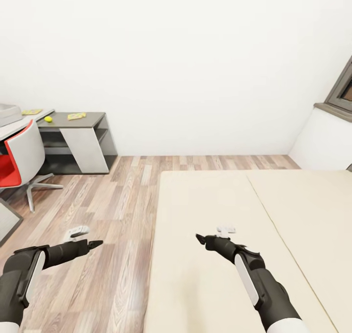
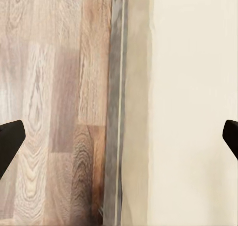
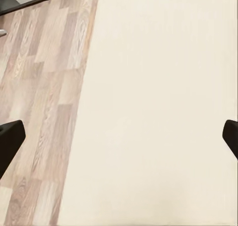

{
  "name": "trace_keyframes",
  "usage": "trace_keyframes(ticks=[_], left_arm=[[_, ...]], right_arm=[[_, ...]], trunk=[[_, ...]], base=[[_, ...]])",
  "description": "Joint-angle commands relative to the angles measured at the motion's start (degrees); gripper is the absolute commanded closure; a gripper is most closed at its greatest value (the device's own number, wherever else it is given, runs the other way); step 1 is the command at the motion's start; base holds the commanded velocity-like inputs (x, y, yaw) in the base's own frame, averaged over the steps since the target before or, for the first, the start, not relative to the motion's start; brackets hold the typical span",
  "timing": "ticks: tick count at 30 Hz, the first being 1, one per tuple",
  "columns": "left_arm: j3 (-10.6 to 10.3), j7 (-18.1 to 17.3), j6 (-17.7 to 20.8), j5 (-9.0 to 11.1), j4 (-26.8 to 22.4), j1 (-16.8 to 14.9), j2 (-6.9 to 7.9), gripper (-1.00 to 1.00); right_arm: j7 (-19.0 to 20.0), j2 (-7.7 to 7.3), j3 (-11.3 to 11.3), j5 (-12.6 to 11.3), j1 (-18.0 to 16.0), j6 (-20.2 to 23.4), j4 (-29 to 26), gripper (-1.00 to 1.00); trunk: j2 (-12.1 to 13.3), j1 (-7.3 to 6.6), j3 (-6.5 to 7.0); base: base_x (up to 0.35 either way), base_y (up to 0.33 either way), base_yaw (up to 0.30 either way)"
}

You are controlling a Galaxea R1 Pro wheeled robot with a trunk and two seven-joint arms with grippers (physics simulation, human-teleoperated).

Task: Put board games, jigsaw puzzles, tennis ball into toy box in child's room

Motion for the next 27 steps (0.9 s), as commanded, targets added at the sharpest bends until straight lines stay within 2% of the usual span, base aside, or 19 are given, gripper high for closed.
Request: trace_keyframes(ticks=[1,9,21,27], left_arm=[[0.10,0.34,0.39,-0.13,-0.03,-0.07,-0.17,-1.00],[0.09,5.67,0.51,-0.13,-0.04,-0.23,-1.11,-1.00],[0.09,16.11,0.71,0.08,-0.04,-0.46,-3.09,-1.00],[0.09,17.43,0.58,0.15,-0.04,-0.48,-3.53,-1.00]], right_arm=[[-0.56,0.03,-0.06,-0.31,-0.03,0.47,0.12,-1.00],[-3.48,0.07,-0.09,-0.59,-0.03,1.10,0.85,-1.00],[-7.02,0.16,-0.10,-0.72,-0.03,1.26,2.46,-1.00],[-7.54,0.13,-0.10,-0.78,-0.03,1.27,3.15,-1.00]], trunk=[[-0.04,0.01,0.04],[-0.04,0.01,0.79],[-0.04,0.01,1.92],[-0.04,0.01,2.49]], base=[[0.000,0.000,0.000],[0.000,0.000,0.000],[0.000,0.000,0.000],[0.000,0.000,0.000]])
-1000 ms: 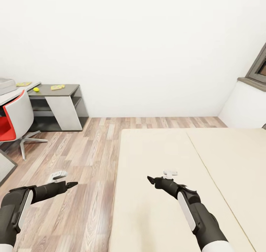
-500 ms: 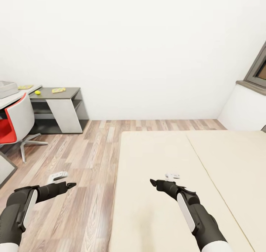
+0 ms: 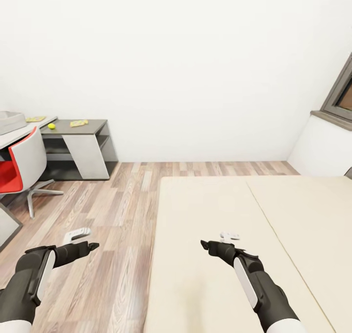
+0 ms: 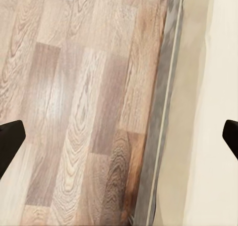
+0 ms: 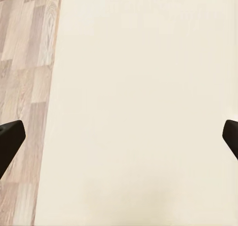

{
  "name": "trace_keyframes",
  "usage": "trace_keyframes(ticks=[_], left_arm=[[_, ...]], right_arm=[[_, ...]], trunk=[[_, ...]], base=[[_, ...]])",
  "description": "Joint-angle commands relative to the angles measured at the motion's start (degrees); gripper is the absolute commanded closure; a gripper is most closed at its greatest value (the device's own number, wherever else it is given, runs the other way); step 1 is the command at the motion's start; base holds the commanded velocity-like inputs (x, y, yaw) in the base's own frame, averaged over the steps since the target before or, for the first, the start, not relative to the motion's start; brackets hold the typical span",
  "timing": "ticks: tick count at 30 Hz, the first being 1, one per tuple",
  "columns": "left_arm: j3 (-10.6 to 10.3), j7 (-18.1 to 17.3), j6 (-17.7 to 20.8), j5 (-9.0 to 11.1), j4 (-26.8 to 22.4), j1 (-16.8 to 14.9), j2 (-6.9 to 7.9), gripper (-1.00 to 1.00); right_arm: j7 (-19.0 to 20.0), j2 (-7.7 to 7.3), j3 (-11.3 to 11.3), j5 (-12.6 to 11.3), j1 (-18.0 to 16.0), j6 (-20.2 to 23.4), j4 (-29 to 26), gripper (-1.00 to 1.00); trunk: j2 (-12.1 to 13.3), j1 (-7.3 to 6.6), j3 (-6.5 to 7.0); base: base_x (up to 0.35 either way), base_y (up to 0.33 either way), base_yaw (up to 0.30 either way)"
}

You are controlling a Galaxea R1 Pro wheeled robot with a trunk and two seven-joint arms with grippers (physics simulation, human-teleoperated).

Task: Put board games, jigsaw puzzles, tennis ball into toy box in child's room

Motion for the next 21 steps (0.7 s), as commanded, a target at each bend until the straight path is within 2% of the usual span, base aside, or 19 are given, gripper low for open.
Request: trace_keyframes(ticks=[1,21], left_arm=[[0.09,-0.17,0.28,-0.09,-0.04,-0.04,-0.04,-1.00],[0.09,0.12,0.23,-0.07,-0.04,-0.05,-0.17,-1.00]], right_arm=[[0.04,0.00,-0.05,-0.09,-0.03,0.30,-0.02,-1.00],[-0.22,-0.03,-0.01,-0.03,-0.03,0.10,0.18,-1.00]], trunk=[[-0.04,0.01,0.04],[-0.04,0.01,1.83]], base=[[0.000,0.000,0.000],[0.000,0.000,0.000]])
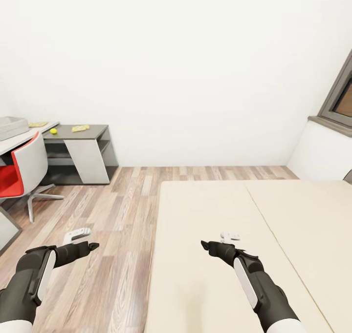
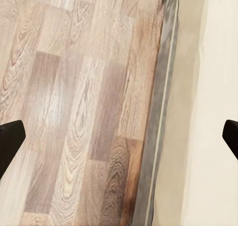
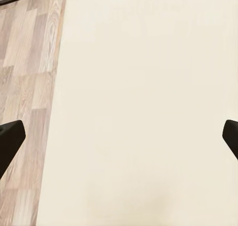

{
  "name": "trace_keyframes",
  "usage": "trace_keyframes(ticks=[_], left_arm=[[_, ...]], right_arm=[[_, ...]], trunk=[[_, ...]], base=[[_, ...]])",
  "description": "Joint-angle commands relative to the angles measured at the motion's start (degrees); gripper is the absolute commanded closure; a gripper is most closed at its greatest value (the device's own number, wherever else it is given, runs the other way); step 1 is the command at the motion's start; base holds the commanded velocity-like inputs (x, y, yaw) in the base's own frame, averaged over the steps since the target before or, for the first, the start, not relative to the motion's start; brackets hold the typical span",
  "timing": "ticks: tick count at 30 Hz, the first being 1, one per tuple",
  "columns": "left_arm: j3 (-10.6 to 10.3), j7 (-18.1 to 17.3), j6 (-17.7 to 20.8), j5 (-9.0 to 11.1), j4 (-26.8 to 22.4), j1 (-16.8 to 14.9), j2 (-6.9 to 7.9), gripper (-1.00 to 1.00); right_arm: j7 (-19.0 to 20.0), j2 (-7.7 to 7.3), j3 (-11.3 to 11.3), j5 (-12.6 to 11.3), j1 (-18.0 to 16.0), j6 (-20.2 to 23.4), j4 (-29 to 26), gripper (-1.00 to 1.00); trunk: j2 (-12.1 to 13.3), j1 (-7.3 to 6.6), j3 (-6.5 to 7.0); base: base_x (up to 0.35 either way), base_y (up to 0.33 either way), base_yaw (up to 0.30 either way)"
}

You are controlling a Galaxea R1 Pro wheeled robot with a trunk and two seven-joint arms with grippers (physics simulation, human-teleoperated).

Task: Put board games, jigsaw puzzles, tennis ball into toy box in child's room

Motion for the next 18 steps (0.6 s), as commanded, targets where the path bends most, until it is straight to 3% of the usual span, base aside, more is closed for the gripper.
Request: trace_keyframes(ticks=[1,18], left_arm=[[0.09,-0.27,0.29,-0.10,-0.04,-0.04,-0.01,-1.00],[0.09,-0.28,0.31,-0.10,-0.04,-0.04,-0.01,-1.00]], right_arm=[[0.07,0.02,-0.03,-0.05,-0.03,0.28,-0.07,-1.00],[-0.40,0.00,0.03,-0.04,-0.03,0.15,-0.07,-1.00]], trunk=[[-0.04,0.01,0.01],[-0.04,0.01,0.30]], base=[[0.000,0.000,0.000],[0.000,0.000,0.000]])
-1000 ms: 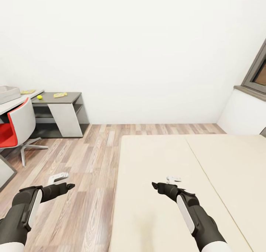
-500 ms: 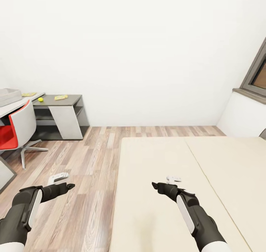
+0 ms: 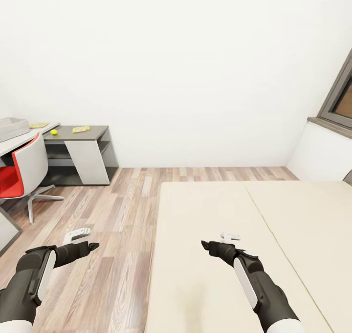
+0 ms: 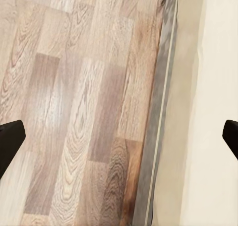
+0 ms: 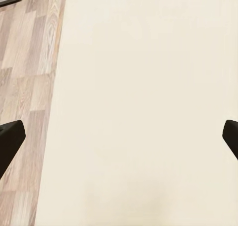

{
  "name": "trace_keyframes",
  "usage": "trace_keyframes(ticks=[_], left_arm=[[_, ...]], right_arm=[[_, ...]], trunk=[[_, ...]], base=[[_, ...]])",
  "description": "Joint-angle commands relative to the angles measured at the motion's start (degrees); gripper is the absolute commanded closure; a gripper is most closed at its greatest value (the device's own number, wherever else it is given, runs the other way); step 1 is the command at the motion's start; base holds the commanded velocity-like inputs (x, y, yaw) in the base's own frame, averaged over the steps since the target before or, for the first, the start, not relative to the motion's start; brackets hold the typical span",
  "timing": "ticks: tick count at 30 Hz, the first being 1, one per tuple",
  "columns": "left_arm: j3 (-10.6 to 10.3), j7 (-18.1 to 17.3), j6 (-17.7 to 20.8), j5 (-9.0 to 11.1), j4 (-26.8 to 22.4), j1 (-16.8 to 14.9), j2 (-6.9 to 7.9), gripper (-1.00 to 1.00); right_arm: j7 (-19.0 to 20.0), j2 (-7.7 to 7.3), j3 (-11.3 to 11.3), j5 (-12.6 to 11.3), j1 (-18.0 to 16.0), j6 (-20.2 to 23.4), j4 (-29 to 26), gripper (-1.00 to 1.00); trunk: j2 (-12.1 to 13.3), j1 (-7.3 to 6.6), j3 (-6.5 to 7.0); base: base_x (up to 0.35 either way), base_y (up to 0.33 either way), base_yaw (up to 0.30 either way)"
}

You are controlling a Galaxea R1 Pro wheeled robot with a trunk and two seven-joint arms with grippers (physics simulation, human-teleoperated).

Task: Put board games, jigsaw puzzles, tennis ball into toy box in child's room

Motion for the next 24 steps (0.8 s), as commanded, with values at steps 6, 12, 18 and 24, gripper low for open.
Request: trace_keyframes(ticks=[6,12,18,24], left_arm=[[0.09,-0.27,0.34,-0.08,-0.04,-0.04,-0.01,-1.00],[0.09,-0.27,0.35,-0.07,-0.09,-0.04,-0.01,-1.00],[0.09,-0.27,0.35,-0.07,-0.10,-0.04,-0.01,-1.00],[0.09,-0.33,0.35,-0.07,-0.12,-0.04,-0.01,-1.00]], right_arm=[[0.10,0.00,-0.06,-0.19,-0.03,0.29,-0.07,-1.00],[0.14,0.00,-0.06,-0.21,-0.03,0.28,-0.07,-1.00],[0.15,0.00,-0.06,-0.23,-0.03,0.28,-0.07,-1.00],[0.15,0.00,-0.06,-0.23,-0.03,0.28,-0.07,-1.00]], trunk=[[-0.05,0.01,-0.06],[-0.05,0.01,-0.06],[-0.05,0.01,-0.06],[-0.05,0.01,-0.06]], base=[[0.000,0.026,0.000],[0.000,0.113,0.000],[0.000,0.175,0.000],[0.000,0.197,0.000]])
